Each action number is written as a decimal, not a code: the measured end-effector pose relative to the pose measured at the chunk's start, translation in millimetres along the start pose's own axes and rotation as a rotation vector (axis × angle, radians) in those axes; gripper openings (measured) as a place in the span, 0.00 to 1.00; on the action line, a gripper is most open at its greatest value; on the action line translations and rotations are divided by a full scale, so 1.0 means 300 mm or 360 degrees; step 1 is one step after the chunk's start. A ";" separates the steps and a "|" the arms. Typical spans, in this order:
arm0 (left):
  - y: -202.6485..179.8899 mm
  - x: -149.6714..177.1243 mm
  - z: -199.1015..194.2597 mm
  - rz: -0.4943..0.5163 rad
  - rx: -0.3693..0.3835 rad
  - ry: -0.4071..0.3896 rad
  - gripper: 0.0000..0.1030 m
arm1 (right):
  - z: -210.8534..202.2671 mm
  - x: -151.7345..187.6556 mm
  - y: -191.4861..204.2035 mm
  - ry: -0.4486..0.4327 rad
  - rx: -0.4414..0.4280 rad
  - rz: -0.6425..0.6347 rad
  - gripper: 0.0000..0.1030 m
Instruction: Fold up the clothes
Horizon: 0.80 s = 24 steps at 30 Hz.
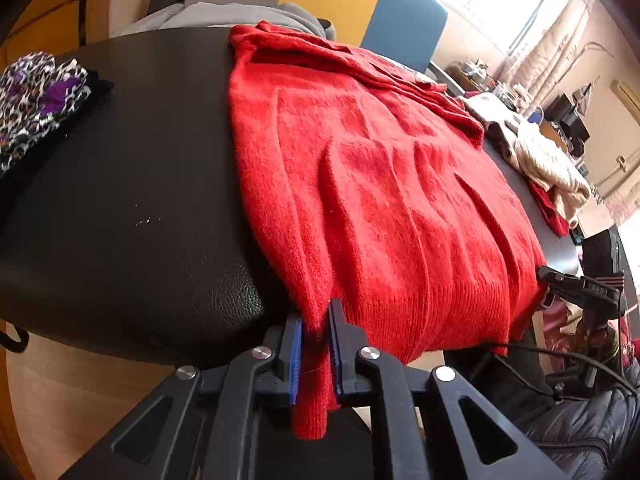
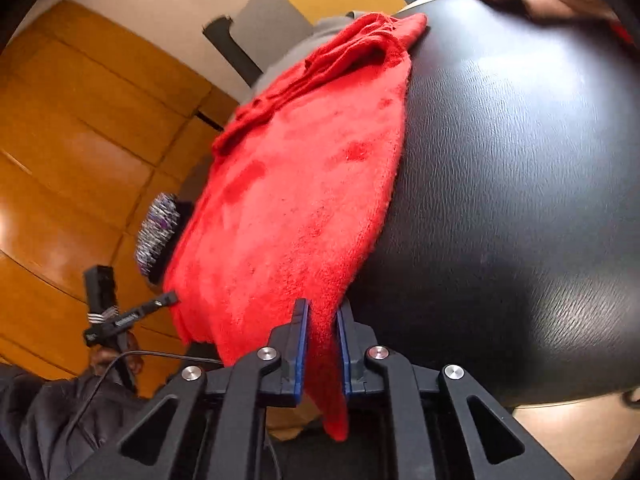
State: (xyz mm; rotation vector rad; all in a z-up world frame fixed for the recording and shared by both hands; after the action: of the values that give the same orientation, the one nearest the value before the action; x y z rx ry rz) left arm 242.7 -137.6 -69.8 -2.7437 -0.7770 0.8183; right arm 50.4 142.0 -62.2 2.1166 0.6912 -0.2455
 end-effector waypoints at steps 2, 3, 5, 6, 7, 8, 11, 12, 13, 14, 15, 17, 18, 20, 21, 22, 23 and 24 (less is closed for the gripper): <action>-0.007 -0.003 0.006 0.0033 -0.0003 0.0023 0.11 | 0.001 0.015 -0.001 0.0018 -0.0063 0.0045 0.19; -0.009 -0.005 0.007 0.0042 -0.0004 0.0035 0.11 | 0.004 0.025 0.005 0.0039 -0.0080 0.0043 0.24; -0.009 -0.009 0.010 0.0059 -0.0004 0.0047 0.11 | 0.009 0.039 0.014 0.0071 -0.0105 0.0035 0.25; -0.010 -0.008 0.009 0.0064 -0.0001 0.0042 0.10 | 0.011 0.039 0.015 0.0074 -0.0105 0.0026 0.26; -0.010 -0.006 0.008 0.0069 0.0002 0.0036 0.10 | 0.014 0.040 0.016 0.0077 -0.0105 0.0017 0.27; -0.010 -0.005 0.007 0.0070 0.0009 0.0032 0.09 | 0.016 0.040 0.017 0.0079 -0.0105 0.0008 0.30; 0.001 -0.008 -0.010 0.0014 0.0114 0.0039 0.07 | 0.021 0.037 0.029 0.0107 -0.0090 0.0007 0.14; 0.003 -0.013 -0.022 -0.0004 0.0163 0.0037 0.07 | 0.020 0.034 0.044 0.0115 -0.0097 -0.0006 0.10; 0.006 -0.021 -0.036 -0.0022 0.0217 0.0024 0.07 | 0.018 0.030 0.064 0.0119 -0.0116 -0.0034 0.10; 0.010 -0.032 -0.051 -0.0045 0.0275 0.0010 0.07 | 0.017 0.021 0.081 0.0116 -0.0138 -0.0049 0.10; 0.016 -0.048 -0.065 -0.0084 0.0341 -0.0009 0.07 | 0.016 0.008 0.095 0.0107 -0.0161 -0.0053 0.10; 0.026 -0.080 -0.096 -0.0157 0.0469 -0.0047 0.07 | 0.014 -0.026 0.114 0.0067 -0.0244 -0.0022 0.10; 0.024 -0.096 -0.109 -0.0176 0.0520 -0.0066 0.07 | 0.013 -0.042 0.124 0.0051 -0.0282 -0.0012 0.10; 0.024 -0.132 -0.134 -0.0214 0.0614 -0.0108 0.06 | 0.008 -0.075 0.142 0.0014 -0.0352 0.0004 0.10; 0.026 -0.154 -0.146 -0.0237 0.0661 -0.0134 0.06 | 0.004 -0.093 0.148 -0.0008 -0.0378 0.0009 0.10; 0.026 -0.180 -0.153 -0.0261 0.0709 -0.0161 0.06 | 0.000 -0.110 0.156 -0.0035 -0.0404 0.0016 0.10; 0.022 -0.214 -0.158 -0.0286 0.0758 -0.0189 0.06 | -0.003 -0.132 0.163 -0.0066 -0.0430 0.0025 0.10; 0.018 -0.248 -0.163 -0.0306 0.0804 -0.0218 0.06 | -0.005 -0.158 0.171 -0.0096 -0.0449 0.0032 0.10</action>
State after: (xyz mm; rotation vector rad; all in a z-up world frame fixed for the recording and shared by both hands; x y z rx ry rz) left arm 218.9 -182.4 3.7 -2.1546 -0.7242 1.0062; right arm 39.7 101.1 -6.6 1.8387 0.6295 -0.1881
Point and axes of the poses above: each gripper's, at about its wrist camera, not at the fingertips, and z roughly the way its jaws point, y to its left, x to its underside, the point moved 7 cm from there along z, roughly the way its jaws point
